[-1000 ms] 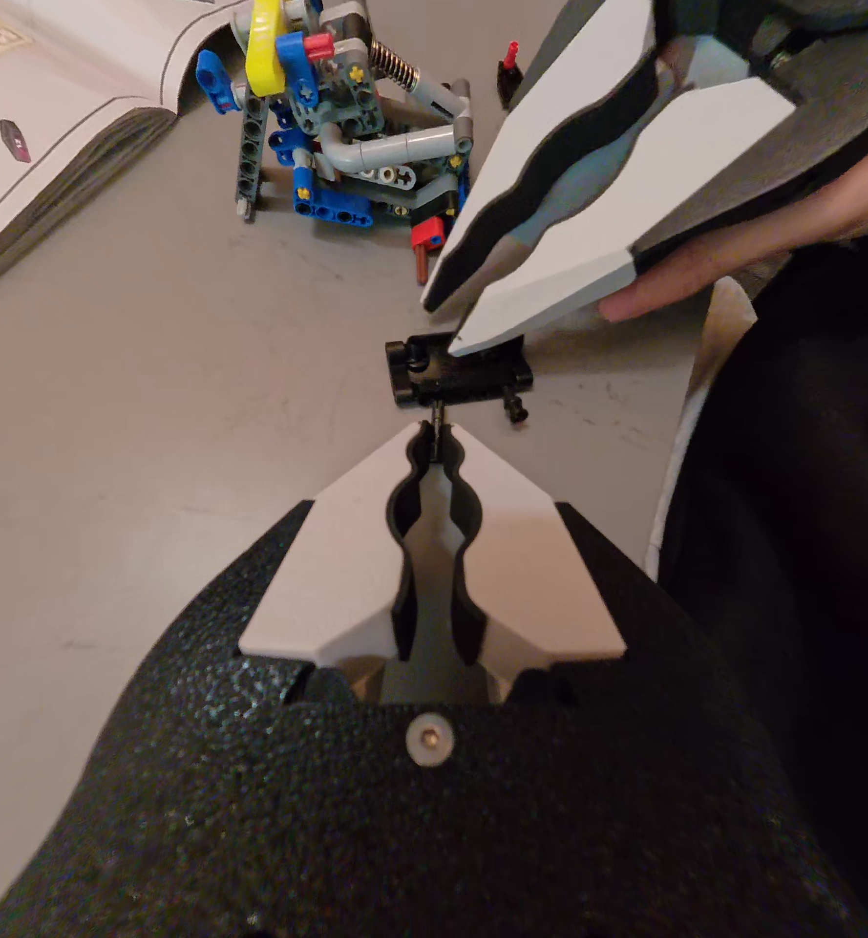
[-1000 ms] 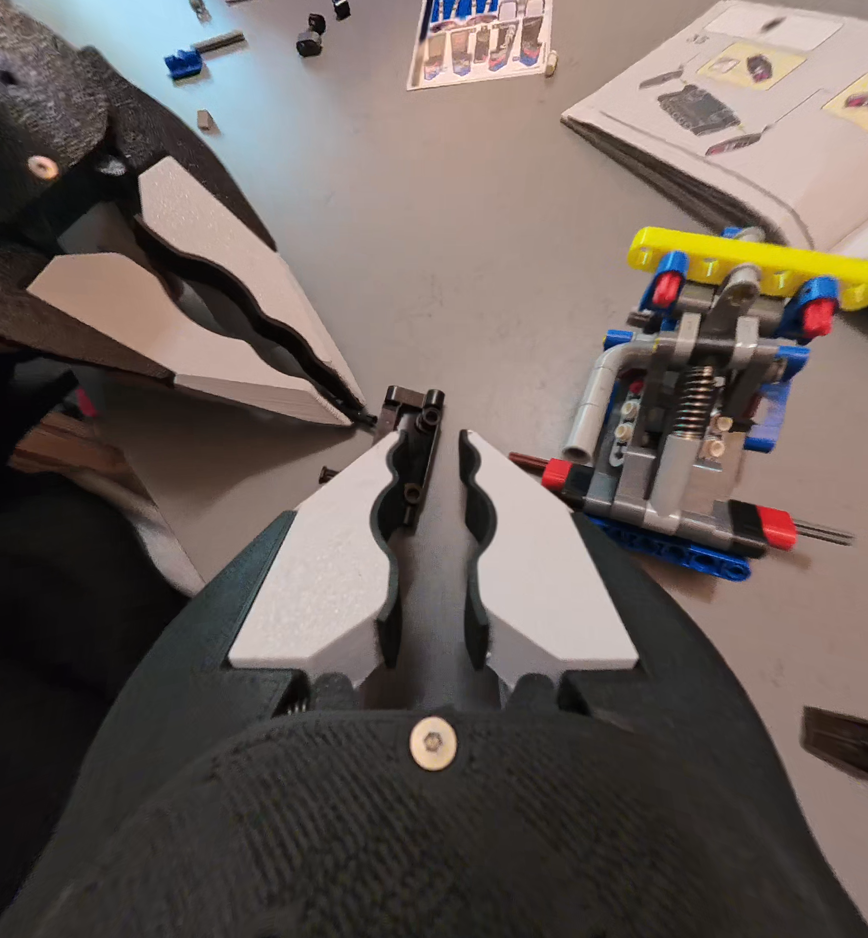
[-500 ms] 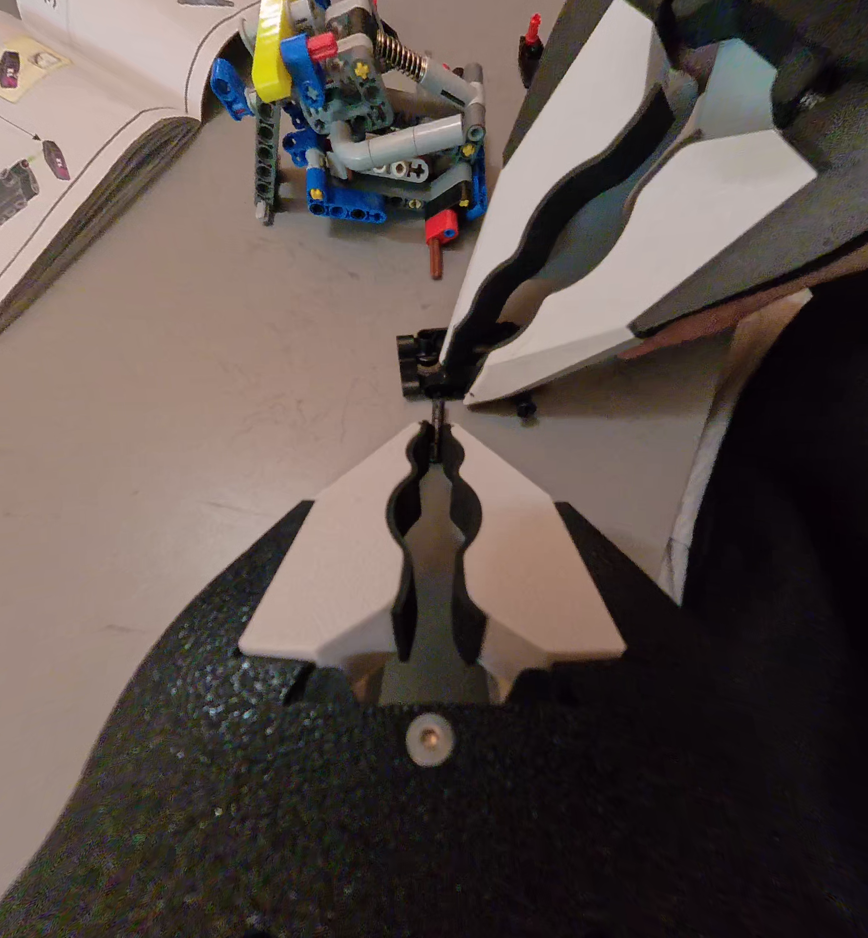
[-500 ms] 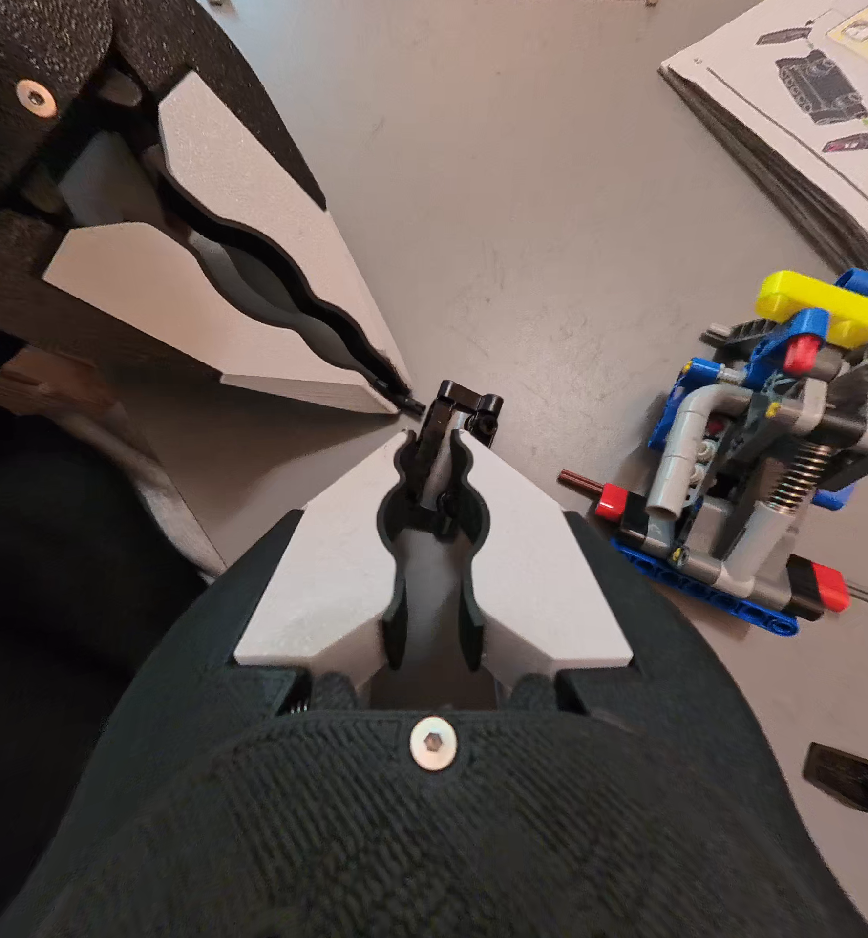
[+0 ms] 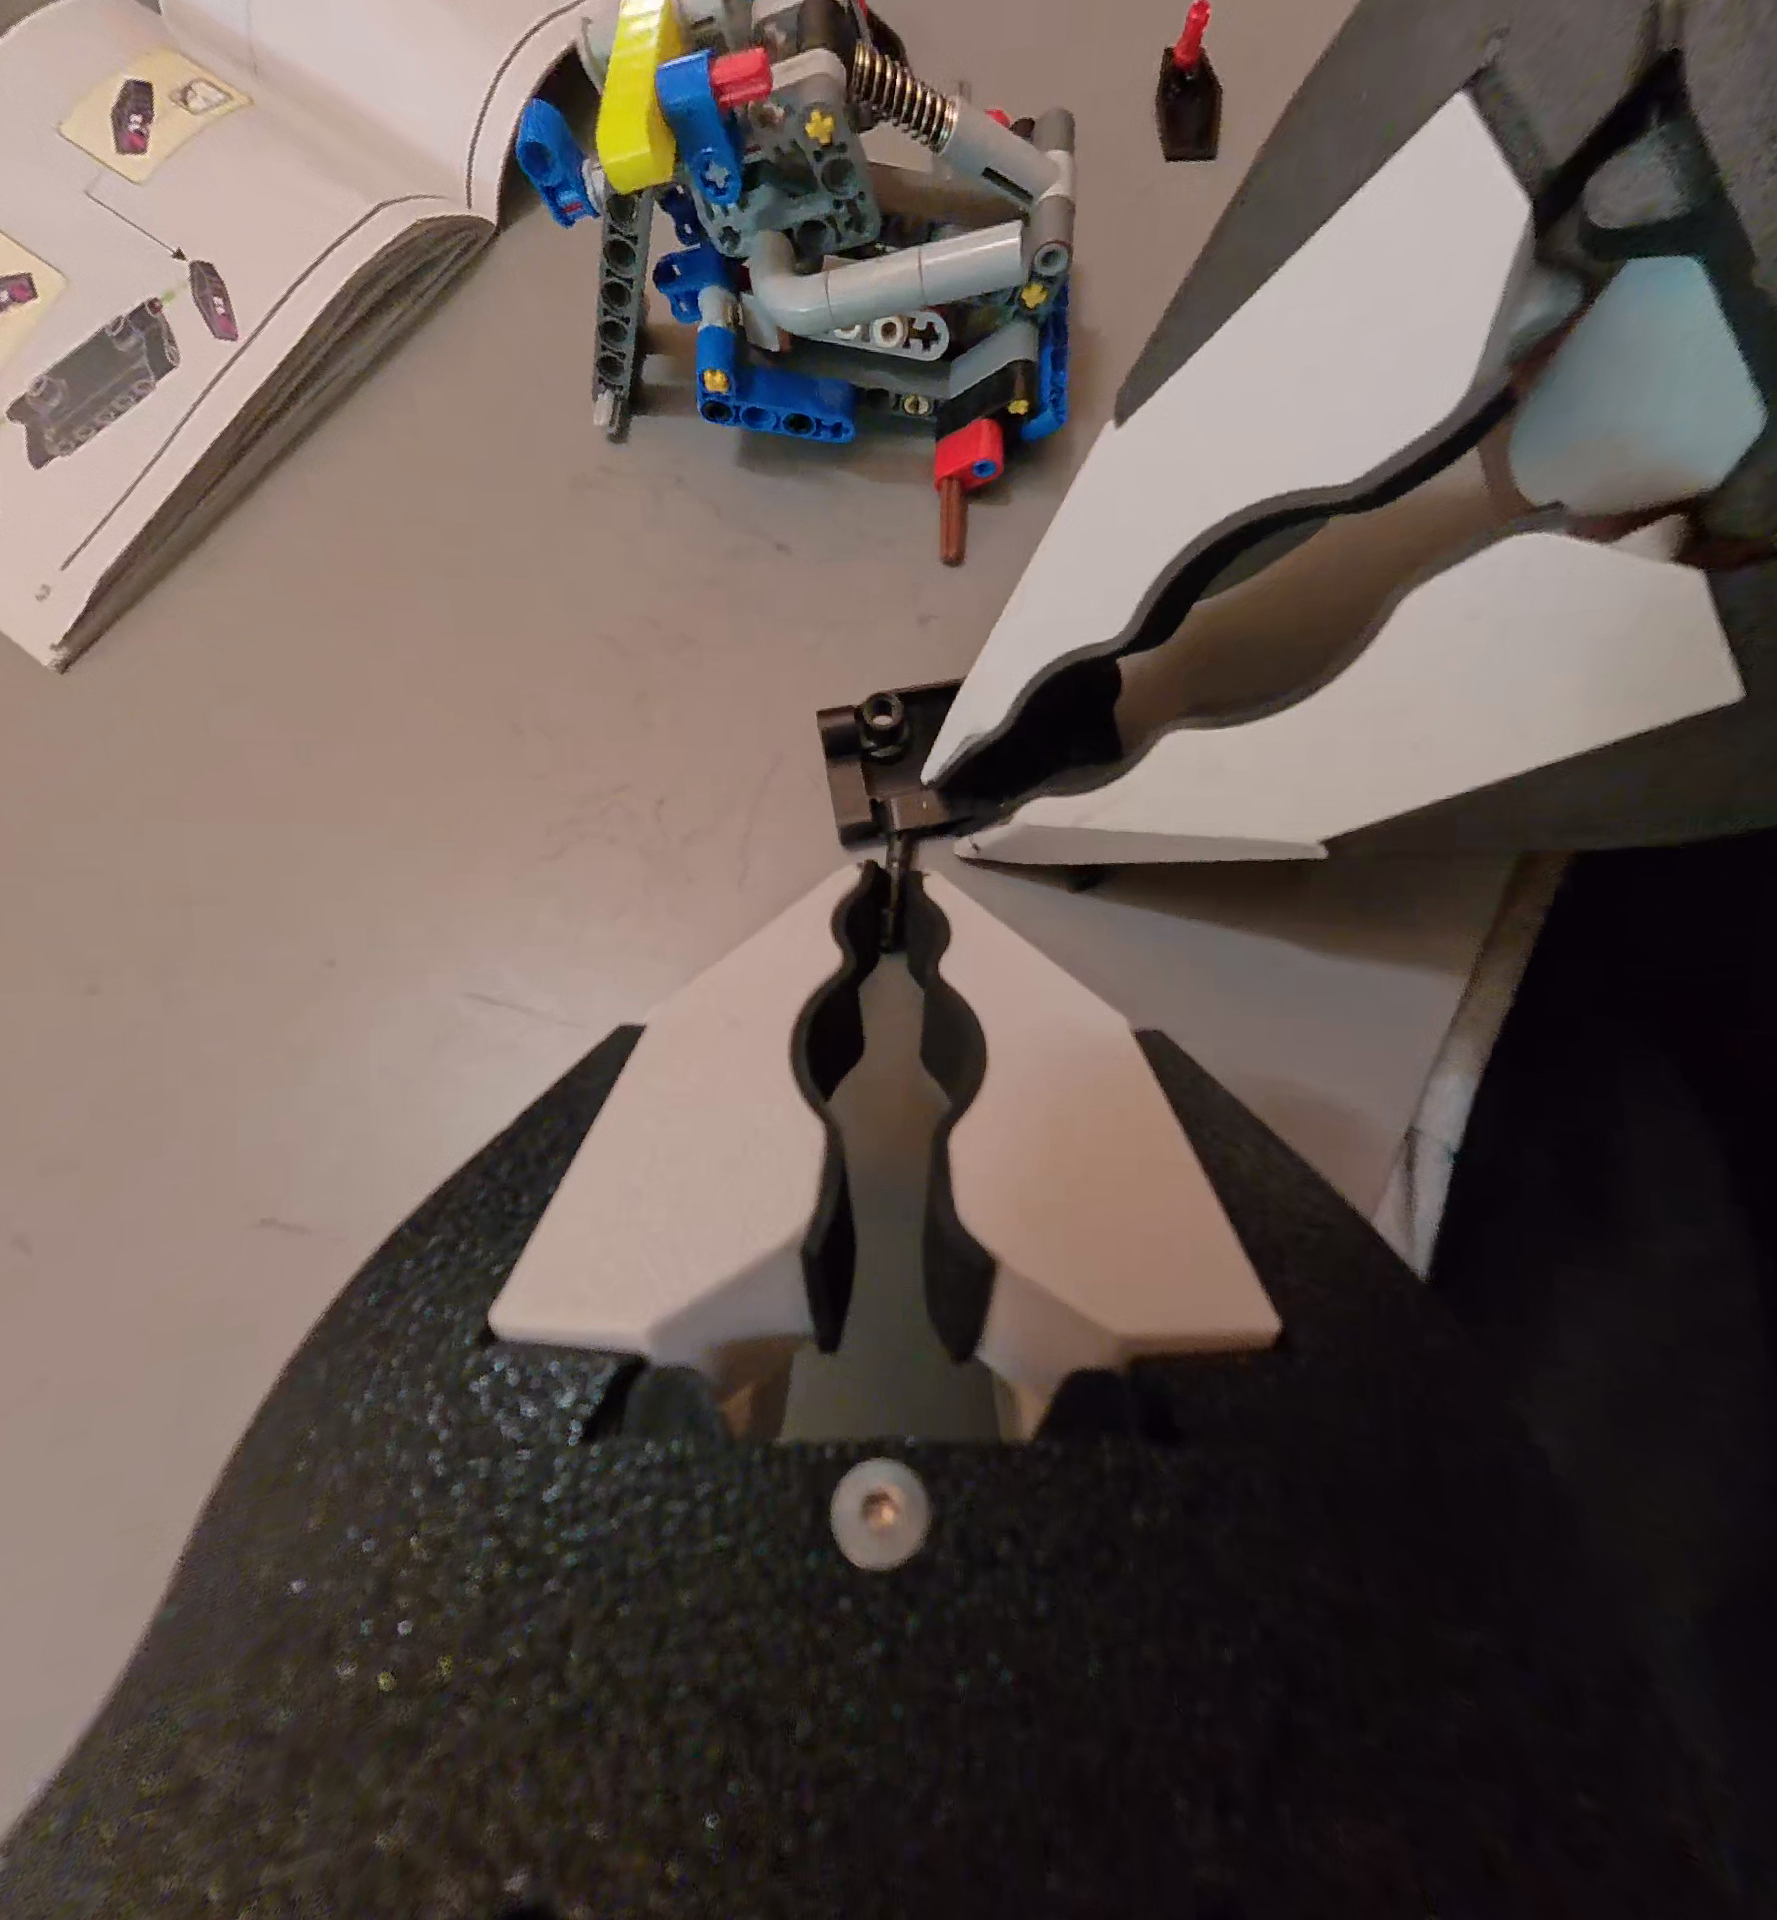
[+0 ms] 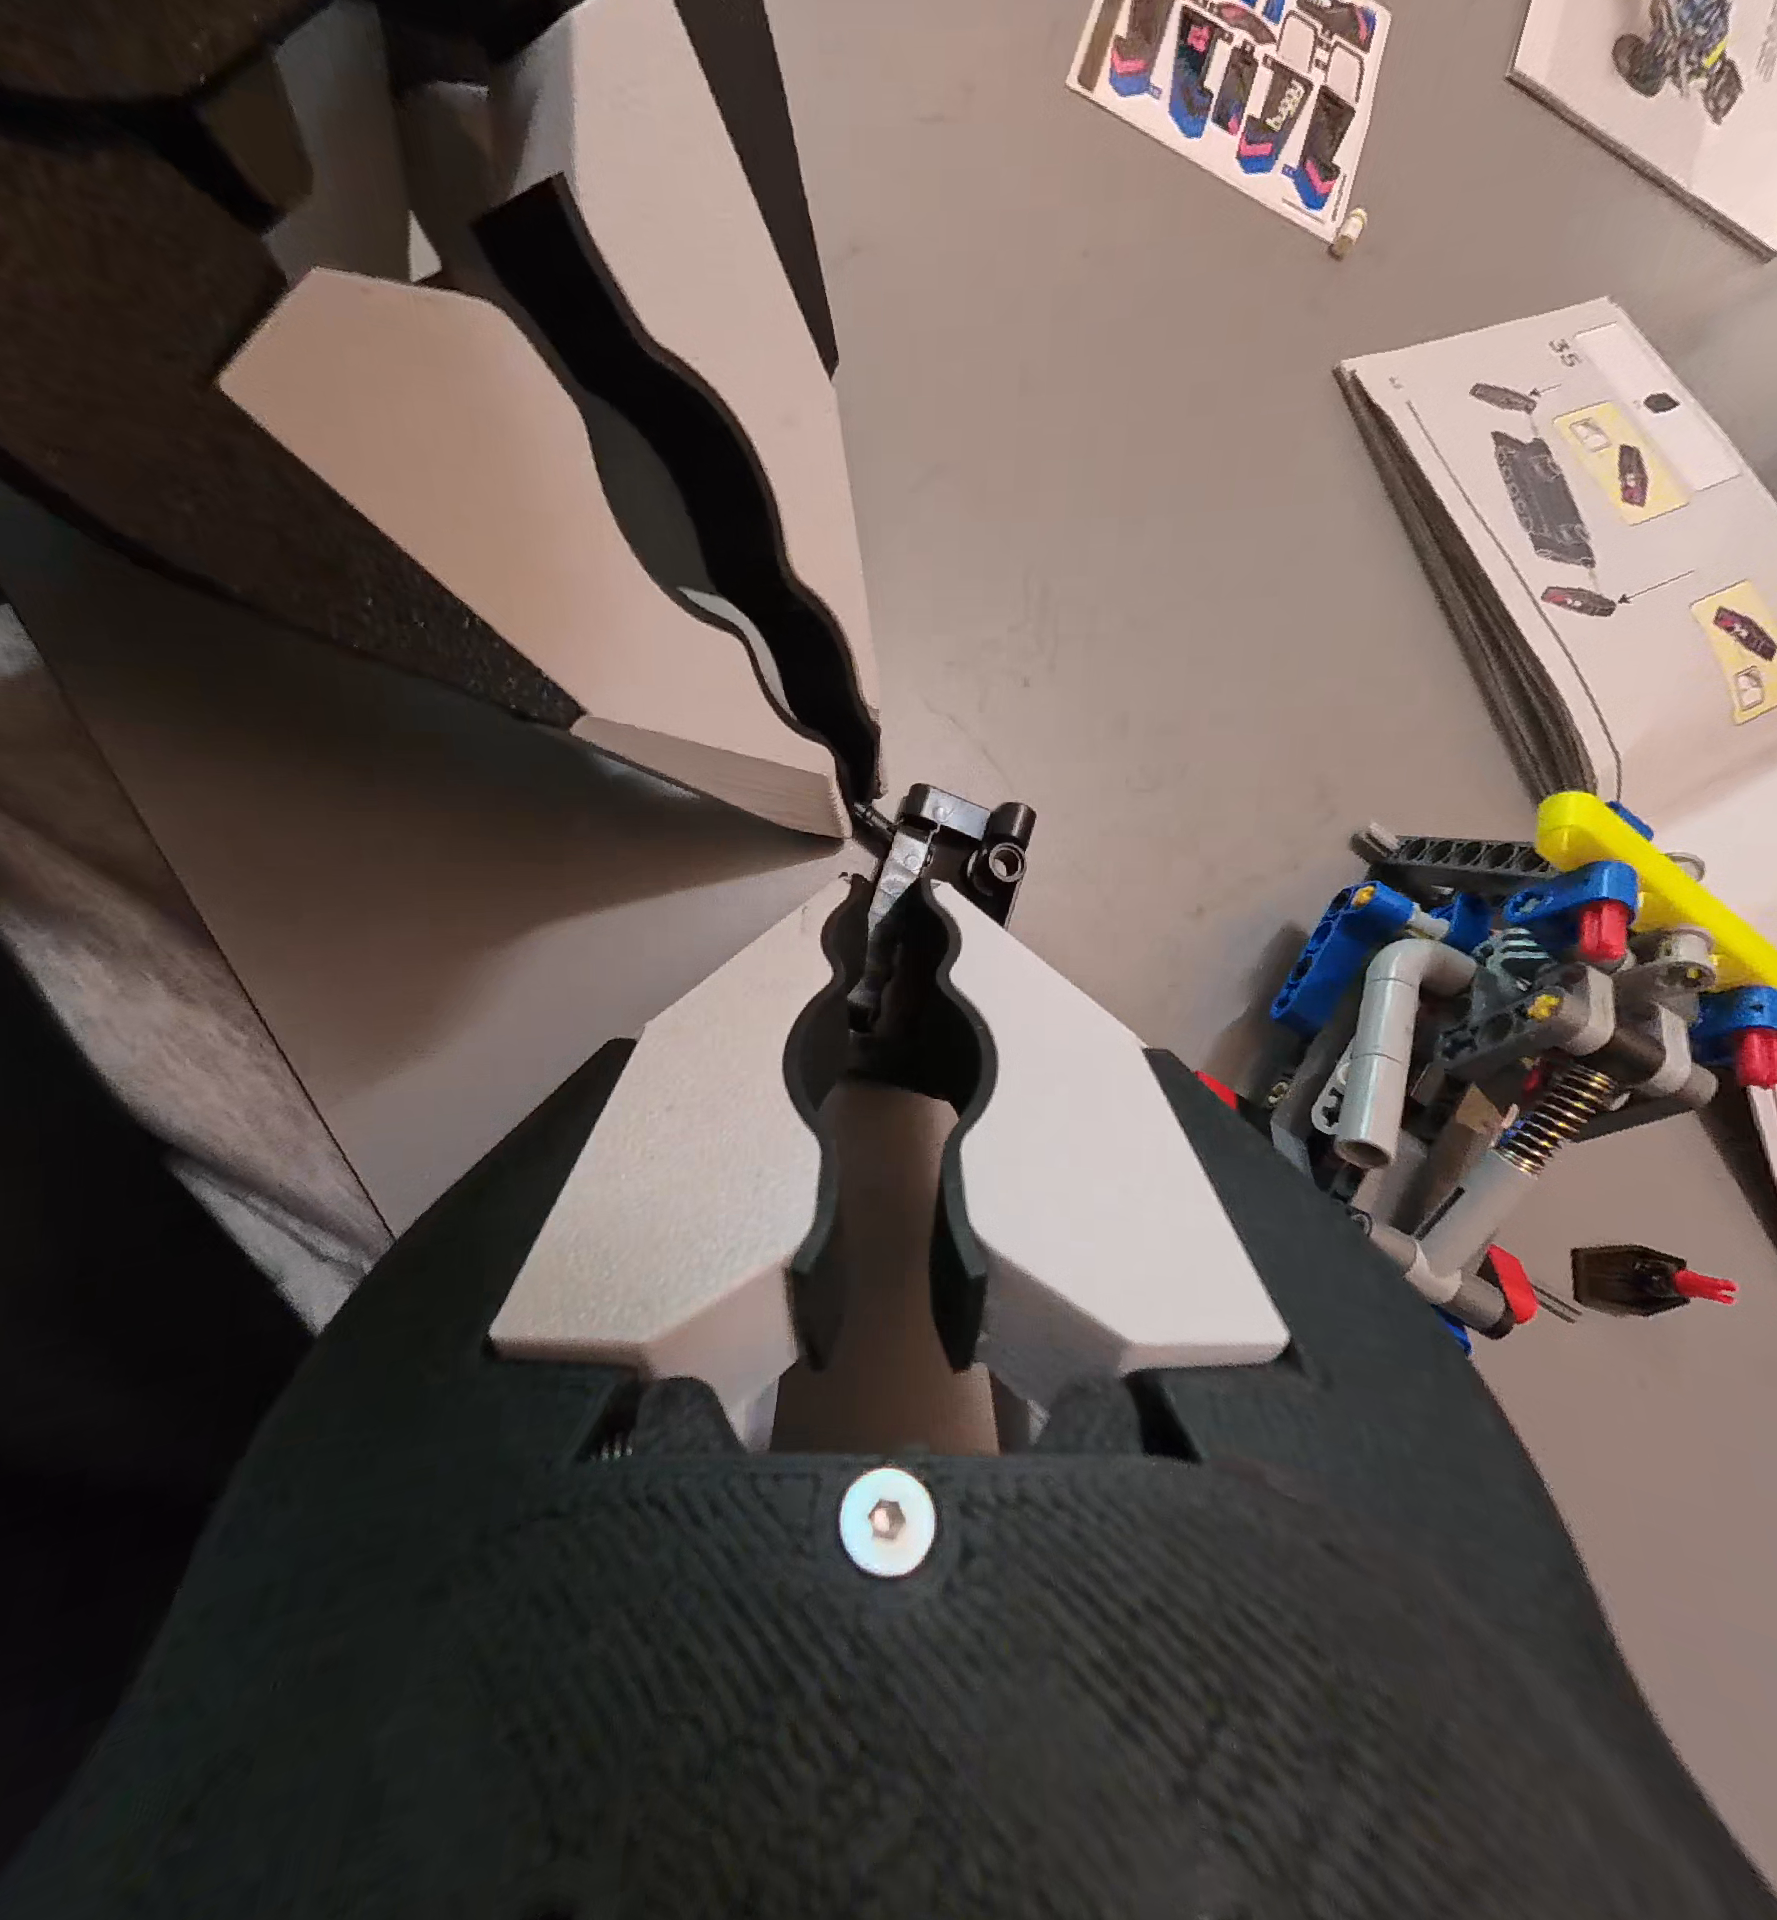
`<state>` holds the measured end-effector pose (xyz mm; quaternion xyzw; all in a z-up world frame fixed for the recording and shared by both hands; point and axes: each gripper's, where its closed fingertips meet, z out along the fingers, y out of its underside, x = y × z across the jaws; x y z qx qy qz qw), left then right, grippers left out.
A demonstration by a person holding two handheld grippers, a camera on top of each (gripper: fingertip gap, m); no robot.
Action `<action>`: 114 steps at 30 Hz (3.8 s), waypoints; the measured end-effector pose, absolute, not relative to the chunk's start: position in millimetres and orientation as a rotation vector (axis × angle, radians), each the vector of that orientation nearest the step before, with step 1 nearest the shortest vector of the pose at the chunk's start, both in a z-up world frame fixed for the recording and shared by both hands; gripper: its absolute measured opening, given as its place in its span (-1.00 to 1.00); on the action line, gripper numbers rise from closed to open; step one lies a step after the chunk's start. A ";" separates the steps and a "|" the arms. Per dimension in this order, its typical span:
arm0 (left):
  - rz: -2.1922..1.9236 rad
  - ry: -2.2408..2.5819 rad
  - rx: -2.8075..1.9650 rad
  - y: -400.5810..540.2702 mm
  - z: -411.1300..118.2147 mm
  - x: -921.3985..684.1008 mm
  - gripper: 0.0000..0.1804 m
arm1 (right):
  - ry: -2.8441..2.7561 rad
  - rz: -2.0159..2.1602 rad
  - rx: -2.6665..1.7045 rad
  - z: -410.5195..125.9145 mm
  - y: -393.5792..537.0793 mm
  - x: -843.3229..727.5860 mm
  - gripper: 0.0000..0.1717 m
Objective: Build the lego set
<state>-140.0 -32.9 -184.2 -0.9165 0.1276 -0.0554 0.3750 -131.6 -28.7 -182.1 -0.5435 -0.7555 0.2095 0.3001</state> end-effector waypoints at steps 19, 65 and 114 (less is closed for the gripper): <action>-0.119 0.498 -2.277 -36.5 -180.1 -135.0 -0.92 | -1.919 0.818 -1.497 -181.1 -26.7 -134.4 -0.93; -0.001 0.649 -2.207 -40.0 -184.1 -133.0 -1.00 | -2.070 0.931 -1.391 -181.5 -26.7 -137.3 -0.93; 0.261 0.337 -2.261 -16.5 -182.9 -154.2 -0.94 | -1.909 0.880 -1.560 -182.4 -8.1 -150.5 -0.93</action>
